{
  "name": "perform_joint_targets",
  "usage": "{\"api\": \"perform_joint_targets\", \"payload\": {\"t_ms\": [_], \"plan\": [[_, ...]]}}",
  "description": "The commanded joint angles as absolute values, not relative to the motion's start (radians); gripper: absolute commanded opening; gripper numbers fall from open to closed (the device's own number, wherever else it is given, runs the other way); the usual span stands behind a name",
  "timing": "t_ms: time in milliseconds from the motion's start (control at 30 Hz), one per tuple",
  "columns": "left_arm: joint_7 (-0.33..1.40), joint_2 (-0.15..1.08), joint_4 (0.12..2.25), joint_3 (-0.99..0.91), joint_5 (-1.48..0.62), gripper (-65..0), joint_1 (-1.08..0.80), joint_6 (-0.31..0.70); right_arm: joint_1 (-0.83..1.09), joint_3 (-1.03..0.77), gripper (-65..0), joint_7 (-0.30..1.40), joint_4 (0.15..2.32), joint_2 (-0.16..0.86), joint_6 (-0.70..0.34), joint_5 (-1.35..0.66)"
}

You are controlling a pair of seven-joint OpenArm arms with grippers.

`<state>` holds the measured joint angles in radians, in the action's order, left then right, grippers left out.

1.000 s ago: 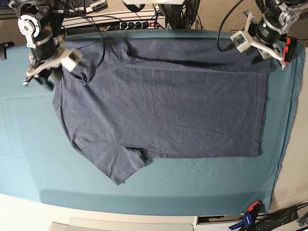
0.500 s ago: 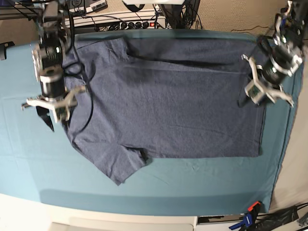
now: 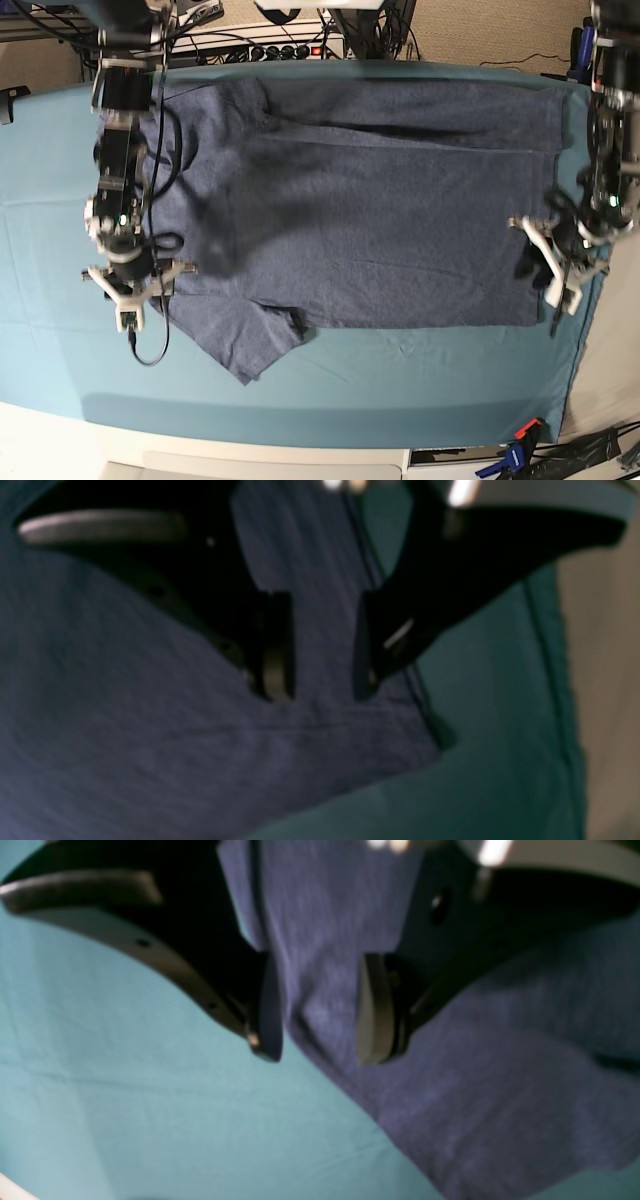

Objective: Fold the T-shirt properly
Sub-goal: 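Pull the collar edge with both grippers across the shirt toward the hem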

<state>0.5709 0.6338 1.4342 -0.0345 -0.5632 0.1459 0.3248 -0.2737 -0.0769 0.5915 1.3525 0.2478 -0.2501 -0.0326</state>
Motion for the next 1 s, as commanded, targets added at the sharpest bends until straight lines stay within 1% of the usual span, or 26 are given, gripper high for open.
{"api": "perform_joint_targets", "payload": {"t_ms": [0, 100, 233, 400, 567, 700, 967], "plan": [[0.554, 0.64, 1.394, -0.042, -0.582, -43.4, 0.203, 0.323, -0.326, -0.08, -39.7, 0.569, 1.335, 0.257, -0.256, -0.036], [0.556, 0.607, 1.221, -0.042, -0.588, -43.3, 0.324, 0.339, -0.404, -0.08, -39.7, 0.568, 1.233, 0.257, -0.279, -0.037], [0.589, 0.569, 0.989, -0.042, -0.607, -37.8, 0.498, 0.342, -0.476, -0.08, -39.7, 0.567, 1.146, 0.258, -0.295, -0.037], [0.598, 0.54, 0.732, -0.043, -0.607, -37.9, 0.682, 0.361, -0.514, -0.08, -39.7, 0.562, 1.11, 0.258, -0.297, -0.037], [0.591, 0.538, 0.516, -0.043, -0.607, -37.9, 0.796, 0.36, -0.512, -0.08, -39.7, 0.552, 1.11, 0.258, -0.298, -0.037], [0.59, 0.538, 0.421, -0.043, -0.607, -37.9, 0.823, 0.34, -0.512, -0.08, -39.7, 0.546, 1.11, 0.258, -0.298, -0.037], [0.604, 0.535, 0.406, -0.043, -0.606, -37.9, 0.809, 0.333, -0.512, -0.08, -39.7, 0.552, 1.11, 0.258, -0.3, -0.025]]}}
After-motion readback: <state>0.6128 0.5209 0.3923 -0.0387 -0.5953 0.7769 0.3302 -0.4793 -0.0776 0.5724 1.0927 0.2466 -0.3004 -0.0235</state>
